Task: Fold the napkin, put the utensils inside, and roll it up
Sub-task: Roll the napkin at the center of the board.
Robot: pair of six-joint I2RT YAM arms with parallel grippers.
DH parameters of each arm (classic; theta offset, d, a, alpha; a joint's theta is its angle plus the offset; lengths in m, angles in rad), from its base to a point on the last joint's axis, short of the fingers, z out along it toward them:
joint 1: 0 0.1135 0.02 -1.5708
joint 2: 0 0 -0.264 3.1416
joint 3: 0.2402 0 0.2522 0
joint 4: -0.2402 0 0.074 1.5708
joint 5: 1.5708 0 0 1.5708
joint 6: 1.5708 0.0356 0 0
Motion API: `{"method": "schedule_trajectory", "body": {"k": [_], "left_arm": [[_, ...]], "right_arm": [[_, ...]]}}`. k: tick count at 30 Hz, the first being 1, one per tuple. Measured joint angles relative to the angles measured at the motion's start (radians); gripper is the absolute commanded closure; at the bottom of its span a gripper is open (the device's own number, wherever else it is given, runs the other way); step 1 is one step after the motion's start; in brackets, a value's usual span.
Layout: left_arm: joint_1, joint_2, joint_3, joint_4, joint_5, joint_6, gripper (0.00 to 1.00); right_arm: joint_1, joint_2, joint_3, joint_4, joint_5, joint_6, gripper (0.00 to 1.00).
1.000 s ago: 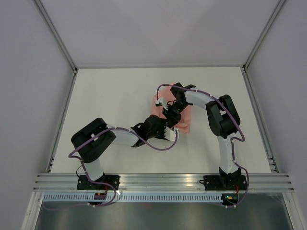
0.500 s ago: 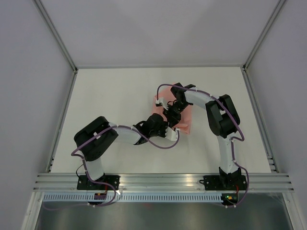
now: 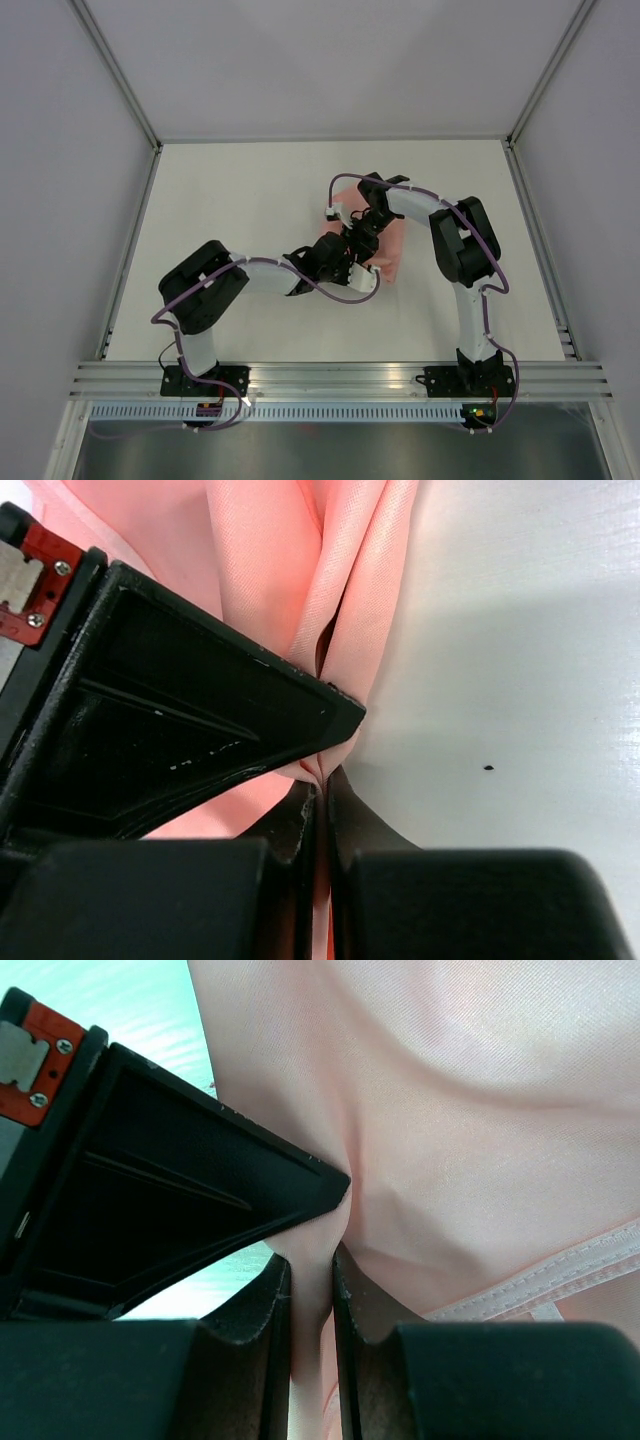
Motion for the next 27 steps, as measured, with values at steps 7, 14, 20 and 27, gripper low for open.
{"method": "schedule_trajectory", "body": {"k": [7, 14, 20, 27], "left_arm": [[0.002, 0.016, 0.101, -0.167, 0.013, -0.061, 0.98], [0.000, 0.021, 0.160, -0.280, 0.041, -0.142, 0.98], [-0.003, 0.037, 0.211, -0.354, 0.048, -0.201, 0.98], [-0.003, 0.046, 0.246, -0.423, 0.066, -0.254, 0.98]], "right_arm": [[-0.008, -0.005, -0.006, 0.003, -0.004, 0.009, 0.61], [-0.024, -0.054, -0.058, 0.023, -0.001, 0.037, 0.45], [-0.087, -0.108, -0.112, 0.083, 0.045, 0.072, 0.40], [-0.175, -0.152, -0.154, 0.137, 0.079, 0.102, 0.40]]}}
